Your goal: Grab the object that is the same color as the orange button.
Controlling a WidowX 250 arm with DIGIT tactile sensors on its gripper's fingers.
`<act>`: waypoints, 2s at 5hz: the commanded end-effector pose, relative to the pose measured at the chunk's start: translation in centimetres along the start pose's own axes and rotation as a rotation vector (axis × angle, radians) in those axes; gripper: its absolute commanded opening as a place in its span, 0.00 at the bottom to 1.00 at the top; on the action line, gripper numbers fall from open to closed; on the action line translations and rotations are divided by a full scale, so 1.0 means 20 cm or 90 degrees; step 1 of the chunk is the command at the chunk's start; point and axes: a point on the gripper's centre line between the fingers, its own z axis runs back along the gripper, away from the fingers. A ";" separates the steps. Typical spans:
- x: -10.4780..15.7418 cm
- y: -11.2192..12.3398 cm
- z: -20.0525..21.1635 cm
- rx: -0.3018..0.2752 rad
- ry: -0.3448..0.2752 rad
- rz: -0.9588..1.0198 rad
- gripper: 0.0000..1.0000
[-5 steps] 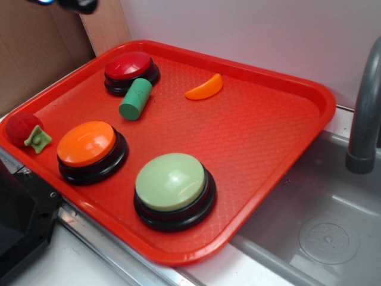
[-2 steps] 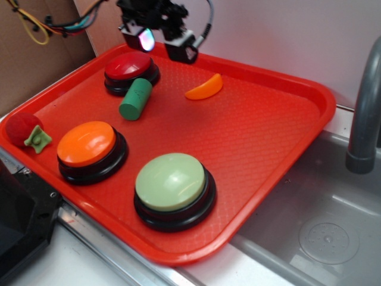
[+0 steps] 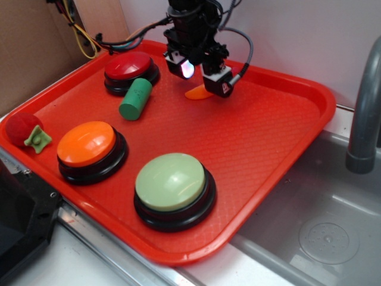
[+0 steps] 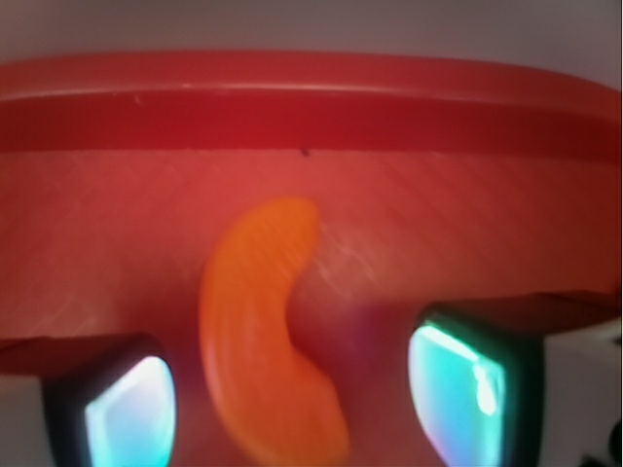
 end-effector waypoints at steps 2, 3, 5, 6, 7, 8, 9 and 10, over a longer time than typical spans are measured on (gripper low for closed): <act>0.10 0.05 -0.02 -0.024 -0.007 -0.038 0.13; 0.08 0.05 -0.05 -0.024 0.000 -0.047 0.00; 0.08 0.07 0.07 -0.042 0.018 -0.048 0.00; 0.06 0.07 0.30 -0.075 0.006 -0.075 0.00; 0.02 0.08 0.51 -0.078 -0.002 -0.065 0.00; -0.06 0.05 0.71 -0.041 -0.004 -0.059 0.00; -0.17 0.06 0.90 -0.036 -0.020 -0.044 0.00; -0.29 0.05 1.01 -0.018 -0.059 0.017 0.00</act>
